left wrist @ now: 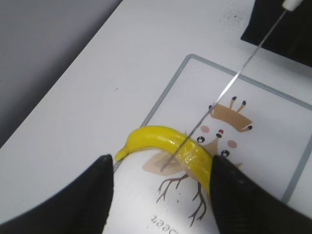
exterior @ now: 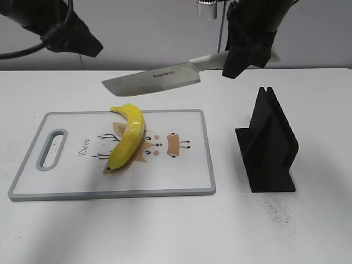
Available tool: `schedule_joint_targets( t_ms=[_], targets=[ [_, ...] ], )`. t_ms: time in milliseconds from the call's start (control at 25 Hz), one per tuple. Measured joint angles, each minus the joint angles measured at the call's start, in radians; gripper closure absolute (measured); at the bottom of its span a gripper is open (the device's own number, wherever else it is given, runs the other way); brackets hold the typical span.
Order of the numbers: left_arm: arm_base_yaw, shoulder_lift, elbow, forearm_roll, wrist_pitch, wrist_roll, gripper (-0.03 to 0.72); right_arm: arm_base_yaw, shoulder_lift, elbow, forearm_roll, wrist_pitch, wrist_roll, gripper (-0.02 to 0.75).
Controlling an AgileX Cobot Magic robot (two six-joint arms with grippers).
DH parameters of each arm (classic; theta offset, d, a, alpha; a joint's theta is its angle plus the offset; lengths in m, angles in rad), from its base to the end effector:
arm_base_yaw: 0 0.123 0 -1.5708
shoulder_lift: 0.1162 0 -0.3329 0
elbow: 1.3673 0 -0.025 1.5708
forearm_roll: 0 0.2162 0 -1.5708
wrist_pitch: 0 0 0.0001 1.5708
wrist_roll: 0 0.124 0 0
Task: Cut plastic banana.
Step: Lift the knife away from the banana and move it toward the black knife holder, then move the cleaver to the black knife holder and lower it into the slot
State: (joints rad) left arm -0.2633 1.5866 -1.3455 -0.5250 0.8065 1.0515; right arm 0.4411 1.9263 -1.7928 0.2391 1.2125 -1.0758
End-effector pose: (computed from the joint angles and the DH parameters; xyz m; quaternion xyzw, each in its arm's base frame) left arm 0.3109 -0.1303 0.3549 0.4718 0.7994 -0.1034 0.3573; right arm 0.3559 0.1984 0.3198 -0.6572 0.7284 0.0628 0.1831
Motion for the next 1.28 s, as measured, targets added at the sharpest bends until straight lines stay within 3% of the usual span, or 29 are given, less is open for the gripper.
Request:
schedule_joint_targets(
  t_ms=[160,320,400,560,840,1280],
  targets=[
    [0.0,-0.041,0.0,0.189,0.05,-0.269,0.096,0.0,-0.041,0.0,-0.029,0.004,0.252,0.579],
    [0.0,-0.061,0.0,0.346,0.266,-0.545,0.097,0.0,-0.081,0.0,-0.087,0.005,0.484,0.579],
    [0.0,-0.063,0.0,0.38,0.37,-0.666,0.097,-0.001,-0.102,0.0,-0.098,0.007,0.576,0.579],
    [0.0,-0.087,0.032,0.392,0.404,-0.828,0.101,-0.001,-0.162,0.02,-0.101,0.008,0.772,0.579],
    [0.0,-0.233,0.185,0.412,0.41,-0.91,0.101,-0.001,-0.332,0.227,-0.104,0.003,0.982,0.579],
    [0.0,-0.618,0.458,0.448,0.414,-0.916,0.102,-0.001,-0.58,0.629,-0.174,-0.253,1.22,0.579]
  ],
)
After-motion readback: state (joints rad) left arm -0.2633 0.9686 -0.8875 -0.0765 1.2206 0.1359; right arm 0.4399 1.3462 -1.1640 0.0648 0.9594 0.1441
